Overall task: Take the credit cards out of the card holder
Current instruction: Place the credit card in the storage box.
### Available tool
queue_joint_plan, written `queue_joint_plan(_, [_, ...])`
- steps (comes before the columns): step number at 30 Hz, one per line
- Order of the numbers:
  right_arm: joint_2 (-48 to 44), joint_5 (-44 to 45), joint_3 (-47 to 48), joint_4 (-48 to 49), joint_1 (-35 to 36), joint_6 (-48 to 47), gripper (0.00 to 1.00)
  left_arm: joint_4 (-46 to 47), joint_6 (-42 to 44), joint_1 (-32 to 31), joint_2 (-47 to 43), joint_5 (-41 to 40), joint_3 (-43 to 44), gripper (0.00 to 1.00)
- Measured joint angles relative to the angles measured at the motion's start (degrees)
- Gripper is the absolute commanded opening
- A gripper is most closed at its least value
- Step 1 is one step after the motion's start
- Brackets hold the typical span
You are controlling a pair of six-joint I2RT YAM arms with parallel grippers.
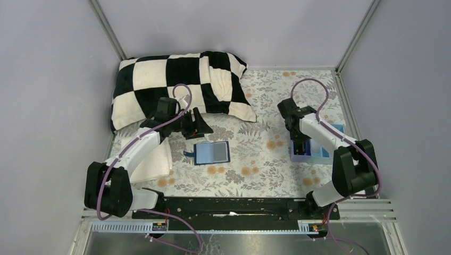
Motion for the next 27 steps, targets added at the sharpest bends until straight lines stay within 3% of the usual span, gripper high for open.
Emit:
queue_joint_plan(2, [1.31,-0.42,-0.72,0.02,0.00,0.20,0.37,-0.20,0.22,-0.02,0.22,0.00,0.00,0.64])
queue_joint_plan(5, [1.99,-1.77,-1.01,0.13,0.00,0.24,0.41,-0.22,0.33,-0.17,0.33,0.00,0.00,0.64])
queue_joint_plan(12, [0.11,-6.01,0.57,0.39,0.00,0.22,0.42,-0.22,0.68,-0.39,0.68,0.00,0.00,0.64])
queue_joint_plan(20, [-5.90,-14.60,8.87,2.40,0.90,0.50,0.43,-0.17,0.92,-1.99,1.01,-0.76,-0.02,0.64])
queue_joint_plan(27, [-2.78,-26.58,9.51,13.27,13.77,6.45,0.41,-0.22,-0.20,-4.90,4.72,-3.56,-0.46,0.62])
